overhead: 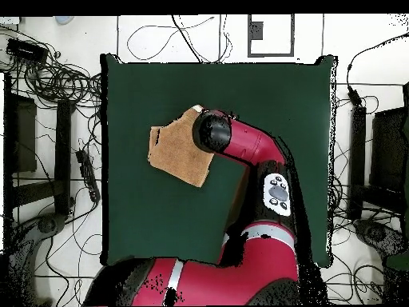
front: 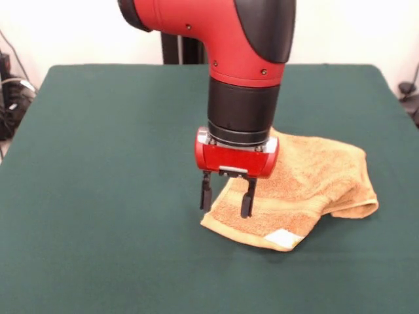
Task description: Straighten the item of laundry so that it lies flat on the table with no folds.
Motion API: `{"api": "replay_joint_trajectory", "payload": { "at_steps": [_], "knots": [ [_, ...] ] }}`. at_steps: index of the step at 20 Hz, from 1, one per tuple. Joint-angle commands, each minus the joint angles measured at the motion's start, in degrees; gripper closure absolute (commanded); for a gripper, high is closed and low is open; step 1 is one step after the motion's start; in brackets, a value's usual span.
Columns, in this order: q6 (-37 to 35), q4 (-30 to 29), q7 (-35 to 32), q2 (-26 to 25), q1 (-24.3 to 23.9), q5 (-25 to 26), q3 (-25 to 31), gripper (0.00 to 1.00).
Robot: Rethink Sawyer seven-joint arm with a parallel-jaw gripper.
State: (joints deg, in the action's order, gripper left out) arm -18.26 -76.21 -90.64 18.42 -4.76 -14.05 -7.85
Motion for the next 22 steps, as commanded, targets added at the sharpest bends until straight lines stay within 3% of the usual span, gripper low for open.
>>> {"api": "replay_joint_trajectory", "payload": {
  "at_steps": [1,11,15,22],
  "knots": [
    [1.15,-6.87,-7.11,-1.96,2.24,3.13,6.86,0.0],
    [2.39,-4.75,-7.03,-4.44,0.42,3.84,9.24,0.0],
    [4.15,-2.56,-6.35,-7.82,-1.19,3.65,11.61,0.0],
    [7.52,-3.34,-6.96,-8.91,-2.49,4.26,13.68,0.0]
  ]
}}
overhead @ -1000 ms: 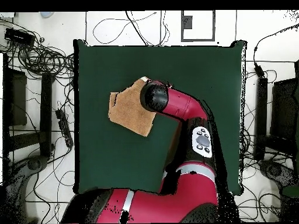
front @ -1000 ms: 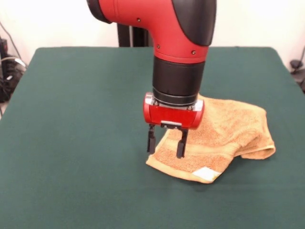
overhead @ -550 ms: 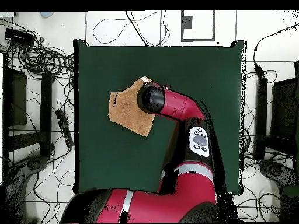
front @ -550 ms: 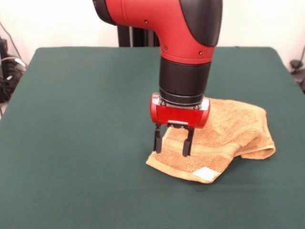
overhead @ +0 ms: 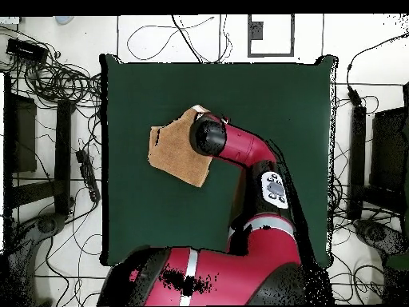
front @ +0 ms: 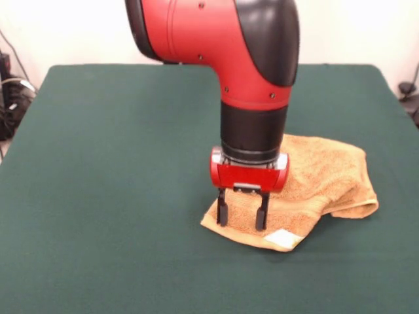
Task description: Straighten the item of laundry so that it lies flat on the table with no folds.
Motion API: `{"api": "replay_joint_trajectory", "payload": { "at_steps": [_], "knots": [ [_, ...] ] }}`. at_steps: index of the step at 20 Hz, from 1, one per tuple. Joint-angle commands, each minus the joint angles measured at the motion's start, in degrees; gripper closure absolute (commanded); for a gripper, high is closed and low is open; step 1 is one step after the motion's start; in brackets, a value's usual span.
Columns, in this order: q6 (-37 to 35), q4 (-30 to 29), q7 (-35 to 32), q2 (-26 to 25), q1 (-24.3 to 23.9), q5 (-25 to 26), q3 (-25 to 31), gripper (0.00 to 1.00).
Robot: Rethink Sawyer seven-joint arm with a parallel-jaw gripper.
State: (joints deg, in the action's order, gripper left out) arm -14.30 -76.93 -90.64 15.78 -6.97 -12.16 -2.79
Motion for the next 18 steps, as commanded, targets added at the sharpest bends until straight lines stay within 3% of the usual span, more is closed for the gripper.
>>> {"api": "replay_joint_trajectory", "payload": {
  "at_steps": [1,18],
  "knots": [
    [3.5,-2.6,-6.99,-6.26,-0.23,2.36,8.59,0.0],
    [4.86,-3.28,-7.99,-5.99,-0.23,1.95,8.72,0.0]
  ]
}}
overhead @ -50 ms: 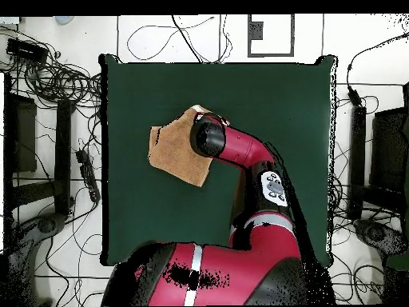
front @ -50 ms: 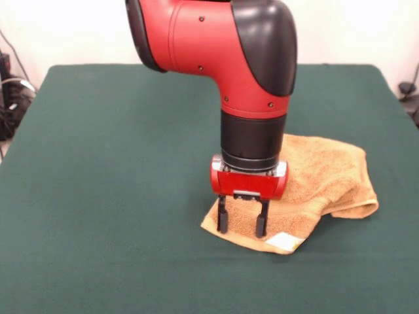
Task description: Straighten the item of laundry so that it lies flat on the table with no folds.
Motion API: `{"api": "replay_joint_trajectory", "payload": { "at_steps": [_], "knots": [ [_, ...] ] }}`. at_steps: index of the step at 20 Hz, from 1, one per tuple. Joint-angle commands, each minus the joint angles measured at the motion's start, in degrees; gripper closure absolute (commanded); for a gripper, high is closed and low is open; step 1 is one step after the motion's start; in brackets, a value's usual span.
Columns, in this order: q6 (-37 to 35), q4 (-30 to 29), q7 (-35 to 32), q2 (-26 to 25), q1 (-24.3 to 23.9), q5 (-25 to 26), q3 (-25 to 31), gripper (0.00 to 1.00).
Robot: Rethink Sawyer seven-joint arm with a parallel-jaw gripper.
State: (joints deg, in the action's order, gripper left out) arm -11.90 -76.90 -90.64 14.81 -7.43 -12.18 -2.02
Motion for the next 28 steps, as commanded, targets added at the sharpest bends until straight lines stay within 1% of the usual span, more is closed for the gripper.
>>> {"api": "replay_joint_trajectory", "payload": {
  "at_steps": [1,9,17,19,21,23,24,26,28],
  "knots": [
    [2.76,-3.33,-8.14,-5.01,0.29,1.97,7.85,1.0],
    [4.13,-3.61,-9.4,-4.88,1.05,1.54,6.91,1.0],
    [3.54,-4.16,-9.57,-4.37,0.71,1.22,7.3,1.0],
    [1.0,-4.5,-7.84,-2.81,0.04,1.82,7.34,1.0],
    [-3.83,-3.35,-5.34,-0.19,0.04,2.42,5.83,1.0],
    [-11.69,1.1,-1.22,2.32,0.09,3.41,3.82,1.0],
    [-16.17,4.3,1.0,3.28,-0.06,4.07,2.93,1.0],
    [-24.77,10.73,5.46,4.19,-1.28,5.68,3.17,1.0],
    [-31.13,15.52,8.79,4.91,-2.41,7.75,3.87,1.0]
  ]
}}
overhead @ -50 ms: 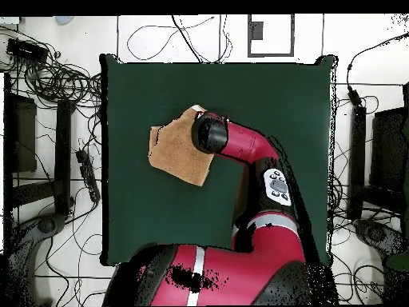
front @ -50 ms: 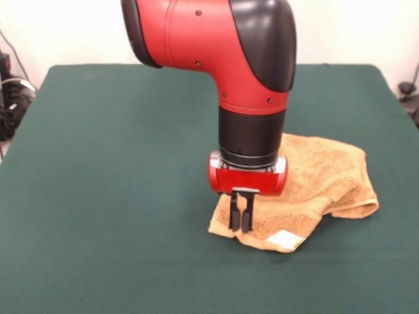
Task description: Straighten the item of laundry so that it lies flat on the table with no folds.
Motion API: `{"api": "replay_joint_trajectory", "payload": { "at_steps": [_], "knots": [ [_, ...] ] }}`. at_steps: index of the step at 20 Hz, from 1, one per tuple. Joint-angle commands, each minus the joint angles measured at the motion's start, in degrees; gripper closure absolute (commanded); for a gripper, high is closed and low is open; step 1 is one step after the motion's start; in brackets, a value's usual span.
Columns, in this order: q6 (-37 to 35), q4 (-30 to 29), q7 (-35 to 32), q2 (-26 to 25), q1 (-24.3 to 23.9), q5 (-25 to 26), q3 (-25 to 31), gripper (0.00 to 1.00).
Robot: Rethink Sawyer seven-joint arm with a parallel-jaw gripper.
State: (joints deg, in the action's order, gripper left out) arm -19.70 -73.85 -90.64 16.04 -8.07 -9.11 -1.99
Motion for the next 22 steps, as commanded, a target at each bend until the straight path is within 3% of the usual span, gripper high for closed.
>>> {"api": "replay_joint_trajectory", "payload": {
  "at_steps": [1,5,14,22],
  "knots": [
    [-26.1,14.53,10.17,4.07,-2.32,5.67,4.23,1.0],
    [-33.97,20.28,12.27,5.02,-4.18,7.86,6.87,1.0],
    [-51.25,37.64,20.23,2.12,-6.18,13.69,10.89,1.0],
    [-52.65,45.7,23.26,-2.42,-8.09,15.54,15.54,1.0]
  ]
}}
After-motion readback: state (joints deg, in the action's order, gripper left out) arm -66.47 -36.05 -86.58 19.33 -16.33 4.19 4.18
